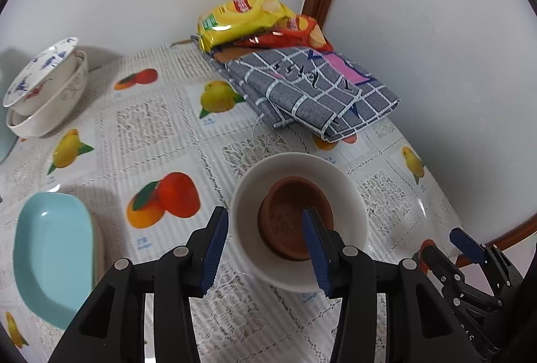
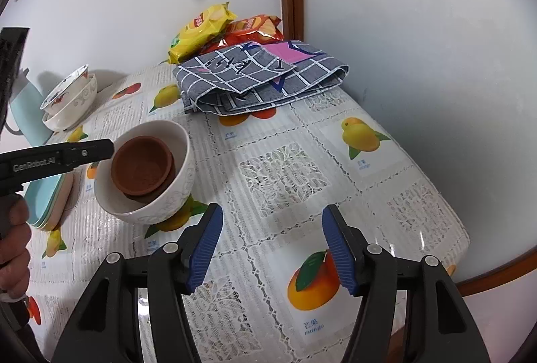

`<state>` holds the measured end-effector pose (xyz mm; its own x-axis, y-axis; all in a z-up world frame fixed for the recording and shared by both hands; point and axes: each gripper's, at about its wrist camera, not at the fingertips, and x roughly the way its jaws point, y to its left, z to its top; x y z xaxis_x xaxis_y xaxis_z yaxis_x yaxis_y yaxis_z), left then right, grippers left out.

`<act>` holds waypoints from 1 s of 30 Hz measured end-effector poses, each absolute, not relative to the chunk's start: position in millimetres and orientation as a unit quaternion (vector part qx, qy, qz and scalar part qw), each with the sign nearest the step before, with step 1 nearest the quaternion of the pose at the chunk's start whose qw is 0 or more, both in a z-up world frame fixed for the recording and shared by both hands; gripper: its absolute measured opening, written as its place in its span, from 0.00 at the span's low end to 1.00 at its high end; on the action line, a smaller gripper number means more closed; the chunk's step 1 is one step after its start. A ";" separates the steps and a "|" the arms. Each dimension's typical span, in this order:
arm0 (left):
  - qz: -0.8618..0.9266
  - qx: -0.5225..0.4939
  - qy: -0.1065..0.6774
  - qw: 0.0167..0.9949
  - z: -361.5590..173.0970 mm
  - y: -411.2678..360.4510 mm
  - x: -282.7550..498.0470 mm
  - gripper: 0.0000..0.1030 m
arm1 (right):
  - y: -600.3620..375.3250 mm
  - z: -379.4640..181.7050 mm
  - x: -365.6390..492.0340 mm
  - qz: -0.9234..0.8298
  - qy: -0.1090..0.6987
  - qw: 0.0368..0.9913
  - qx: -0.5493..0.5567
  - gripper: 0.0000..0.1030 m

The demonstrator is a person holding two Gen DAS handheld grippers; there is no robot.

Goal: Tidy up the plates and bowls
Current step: 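Move both grippers to the rim of the white bowl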

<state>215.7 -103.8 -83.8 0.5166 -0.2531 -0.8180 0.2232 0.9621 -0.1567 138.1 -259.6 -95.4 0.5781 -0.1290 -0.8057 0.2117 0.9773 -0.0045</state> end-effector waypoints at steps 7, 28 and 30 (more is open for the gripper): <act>-0.124 -0.026 0.452 0.883 -68.1 -88.9 196.0 0.43 | -237.6 -84.3 131.1 -0.080 0.448 0.890 0.027 0.59; -0.121 -0.024 0.453 0.883 -54.9 -58.6 164.1 0.43 | -209.5 -74.8 129.5 -0.035 0.468 0.881 0.061 0.60; -0.116 -0.023 0.456 0.882 -56.5 -56.9 165.9 0.43 | -208.8 -76.7 135.1 -0.034 0.476 0.877 0.060 0.60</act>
<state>165.9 -56.9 -56.5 0.5566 -0.2265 -0.7993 0.1841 0.9718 -0.1472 135.1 -208.8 -76.7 0.5454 -0.0030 -0.8382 0.1171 0.9905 0.0726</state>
